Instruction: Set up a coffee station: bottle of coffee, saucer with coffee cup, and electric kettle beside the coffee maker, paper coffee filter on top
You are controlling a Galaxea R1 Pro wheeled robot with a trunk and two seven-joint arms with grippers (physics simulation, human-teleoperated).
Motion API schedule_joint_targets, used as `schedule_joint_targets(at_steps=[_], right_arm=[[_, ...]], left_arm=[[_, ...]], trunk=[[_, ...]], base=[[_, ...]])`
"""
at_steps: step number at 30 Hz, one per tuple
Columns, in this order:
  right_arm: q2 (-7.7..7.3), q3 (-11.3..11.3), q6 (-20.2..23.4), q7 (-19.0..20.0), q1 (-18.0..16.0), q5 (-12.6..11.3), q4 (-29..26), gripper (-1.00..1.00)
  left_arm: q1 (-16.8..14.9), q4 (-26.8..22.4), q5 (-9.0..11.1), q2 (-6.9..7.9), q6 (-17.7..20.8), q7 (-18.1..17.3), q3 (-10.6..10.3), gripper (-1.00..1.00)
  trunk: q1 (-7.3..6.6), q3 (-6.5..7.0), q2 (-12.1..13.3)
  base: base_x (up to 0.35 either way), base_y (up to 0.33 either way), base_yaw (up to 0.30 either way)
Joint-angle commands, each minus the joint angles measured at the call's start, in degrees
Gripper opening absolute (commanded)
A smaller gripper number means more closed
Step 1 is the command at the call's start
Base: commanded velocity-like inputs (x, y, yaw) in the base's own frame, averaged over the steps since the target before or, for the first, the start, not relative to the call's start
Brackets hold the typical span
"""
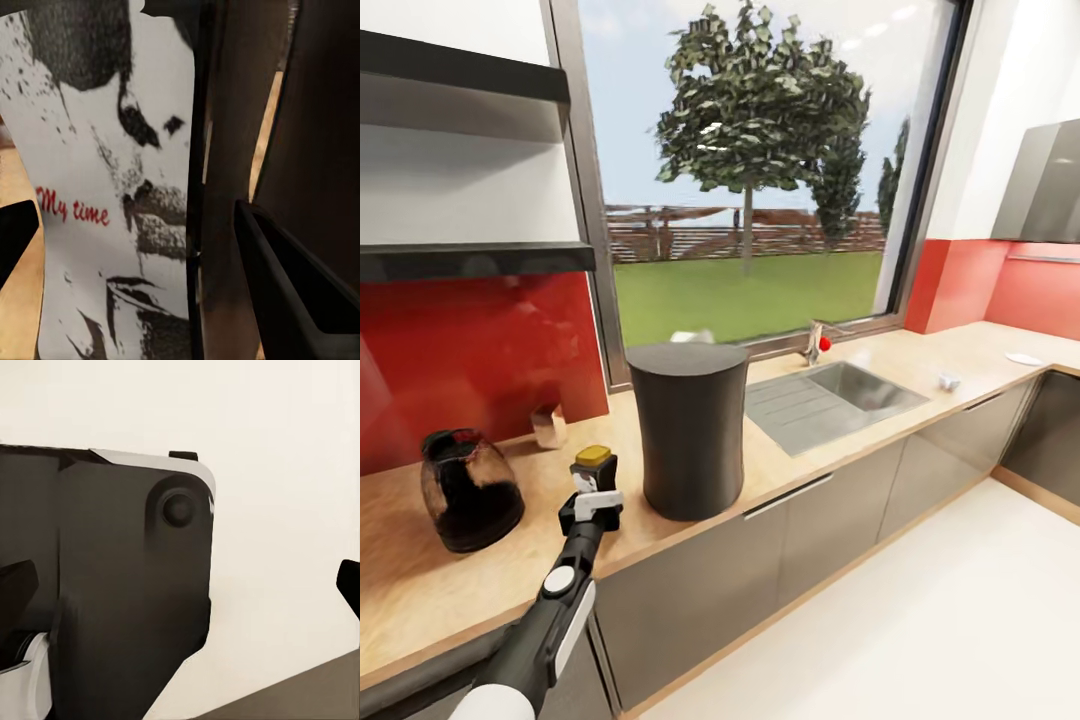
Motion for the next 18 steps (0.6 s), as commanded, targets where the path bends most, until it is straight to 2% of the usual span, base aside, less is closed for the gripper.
schedule_joint_targets(at_steps=[1,3,7,11,18], right_arm=[[0.02,0.5,-0.2,-0.2,0.0,-0.5,0.0,1.00],[0.02,0.5,-0.2,-0.2,0.0,-0.5,0.1,1.00],[0.02,0.5,-0.2,-0.2,0.0,-0.5,0.0,1.00],[0.02,0.5,-0.2,-0.2,0.0,-0.6,0.0,1.00],[0.02,0.5,-0.1,-0.2,0.0,-0.5,0.1,1.00]], left_arm=[[0.0,0.0,-0.5,0.00,-0.2,0.2,0.2,-1.00],[0.0,-0.1,-0.4,0.01,-0.3,0.2,1.1,-1.00],[0.0,0.0,-0.5,0.06,-3.3,0.1,4.6,-1.00],[0.0,0.1,-0.5,0.13,-3.9,0.1,5.1,-1.00],[0.0,0.1,-0.6,0.13,-4.1,0.0,5.1,-1.00]], trunk=[[0.05,-0.08,-0.1],[0.05,-0.08,-0.1],[0.05,-0.08,-0.1],[0.05,-0.08,-0.1],[0.05,-0.08,-0.1]], base=[[0.181,0.114,0.000],[0.076,0.048,0.000],[0.016,0.010,0.000],[0.092,0.001,0.000],[0.302,0.000,0.000]])
